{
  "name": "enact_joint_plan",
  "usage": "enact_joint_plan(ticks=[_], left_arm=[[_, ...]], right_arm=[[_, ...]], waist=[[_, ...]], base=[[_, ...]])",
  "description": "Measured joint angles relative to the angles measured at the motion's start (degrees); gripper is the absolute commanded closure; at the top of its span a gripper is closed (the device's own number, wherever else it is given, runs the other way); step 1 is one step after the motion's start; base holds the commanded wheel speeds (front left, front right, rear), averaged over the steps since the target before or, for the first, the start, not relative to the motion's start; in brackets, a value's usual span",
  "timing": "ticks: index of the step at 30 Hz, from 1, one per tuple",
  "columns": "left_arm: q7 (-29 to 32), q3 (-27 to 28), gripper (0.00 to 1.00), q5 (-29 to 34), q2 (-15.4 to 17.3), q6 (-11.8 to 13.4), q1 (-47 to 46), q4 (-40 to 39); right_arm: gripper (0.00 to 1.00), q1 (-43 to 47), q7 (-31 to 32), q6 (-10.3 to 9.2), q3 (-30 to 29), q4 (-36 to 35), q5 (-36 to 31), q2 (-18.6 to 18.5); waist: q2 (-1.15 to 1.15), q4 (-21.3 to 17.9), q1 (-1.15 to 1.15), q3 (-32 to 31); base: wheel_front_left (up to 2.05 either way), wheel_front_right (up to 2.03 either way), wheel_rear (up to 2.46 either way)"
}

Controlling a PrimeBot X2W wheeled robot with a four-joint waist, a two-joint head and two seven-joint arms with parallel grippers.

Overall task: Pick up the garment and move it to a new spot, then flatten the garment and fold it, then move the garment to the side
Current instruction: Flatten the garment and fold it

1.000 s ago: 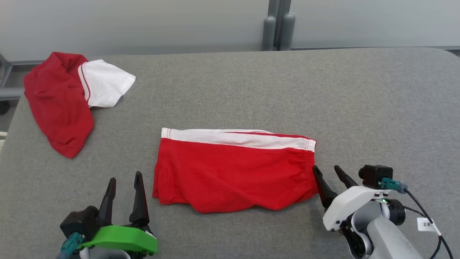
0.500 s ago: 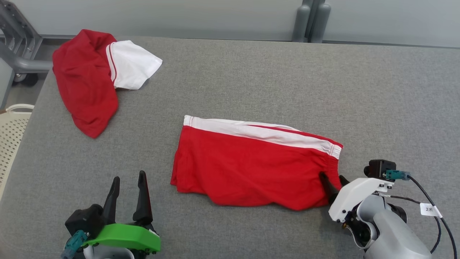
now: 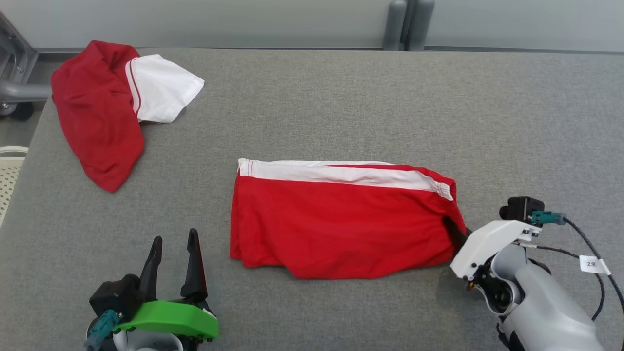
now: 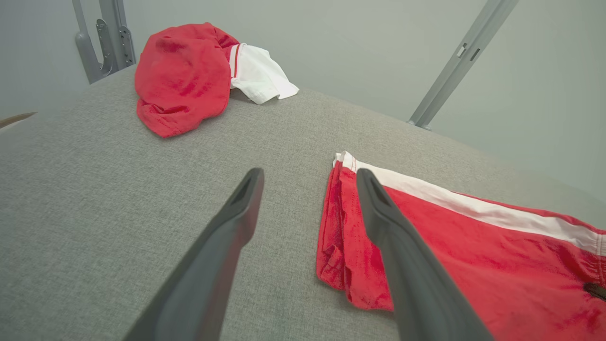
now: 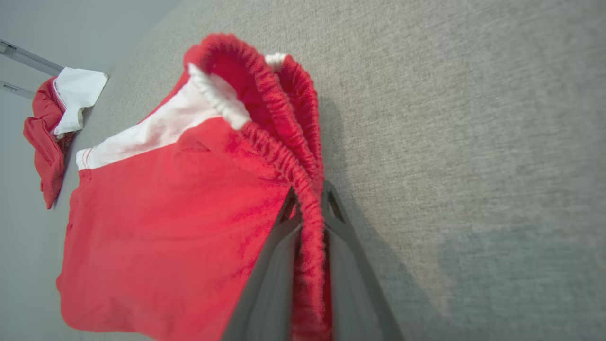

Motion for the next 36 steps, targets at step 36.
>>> enact_joint_plan(ticks=[36], left_arm=[[0.57, -3.05, 0.00, -0.22, -0.44, -0.73, 0.53, -1.70]], right_arm=[[1.00, 0.41, 12.06, -0.01, 1.82, -14.23, 6.49, -10.07]], waist=[[0.00, -5.68, 0.00, -3.43]], base=[[0.00, 0.00, 0.00]])
